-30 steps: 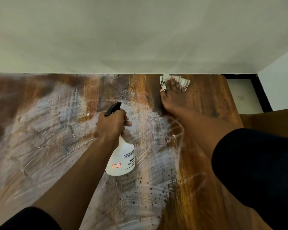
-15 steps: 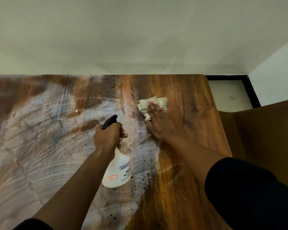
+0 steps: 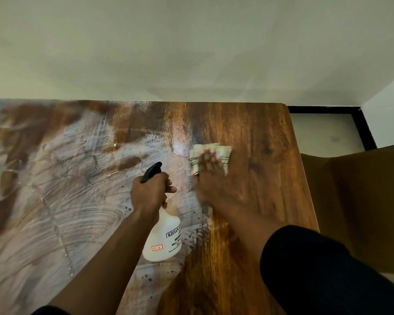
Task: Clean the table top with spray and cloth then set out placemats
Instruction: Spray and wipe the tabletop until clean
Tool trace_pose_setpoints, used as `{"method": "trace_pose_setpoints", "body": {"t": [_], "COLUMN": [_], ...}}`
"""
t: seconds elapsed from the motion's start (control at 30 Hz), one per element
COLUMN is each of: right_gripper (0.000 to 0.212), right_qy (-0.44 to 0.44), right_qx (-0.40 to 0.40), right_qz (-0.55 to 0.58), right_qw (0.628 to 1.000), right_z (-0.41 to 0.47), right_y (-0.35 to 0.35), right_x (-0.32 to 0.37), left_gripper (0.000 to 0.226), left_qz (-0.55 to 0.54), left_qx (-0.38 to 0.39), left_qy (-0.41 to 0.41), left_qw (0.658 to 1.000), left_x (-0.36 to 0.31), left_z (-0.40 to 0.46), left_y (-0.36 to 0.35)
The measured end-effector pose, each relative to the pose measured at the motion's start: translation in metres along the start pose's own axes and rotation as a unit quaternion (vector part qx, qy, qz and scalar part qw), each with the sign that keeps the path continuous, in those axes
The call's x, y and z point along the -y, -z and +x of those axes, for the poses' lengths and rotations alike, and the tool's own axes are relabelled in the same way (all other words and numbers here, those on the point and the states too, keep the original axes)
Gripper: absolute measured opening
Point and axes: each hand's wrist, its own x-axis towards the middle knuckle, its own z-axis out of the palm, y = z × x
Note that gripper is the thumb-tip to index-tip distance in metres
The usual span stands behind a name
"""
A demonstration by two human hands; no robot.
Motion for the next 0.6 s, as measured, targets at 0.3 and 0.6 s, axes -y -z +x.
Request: {"method": "trace_pose_setpoints", "body": {"t": [0.3,0.6], "right_gripper": [0.073,0.072], "right_qy": [0.117,-0.125], "right_qx": [0.057,-0.009], "right_qz": [-0.025,-0.001], "right_qw": [0.991,0.992], "right_z": [0.005,0.033], "right_y": [0.004,0.037], "right_x": [-0.02,-0.098], "left_gripper": [0.015,0.017], "left_qz": [0.02,0.008], "left_qx": [-0.014,-0.005], "left_qy": [-0.007,0.008], "left_qw": [1.0,1.0], "left_x": [-0.001,0.001], "left_z": [-0.001,0.011], "left_y": [0.004,0.01]}}
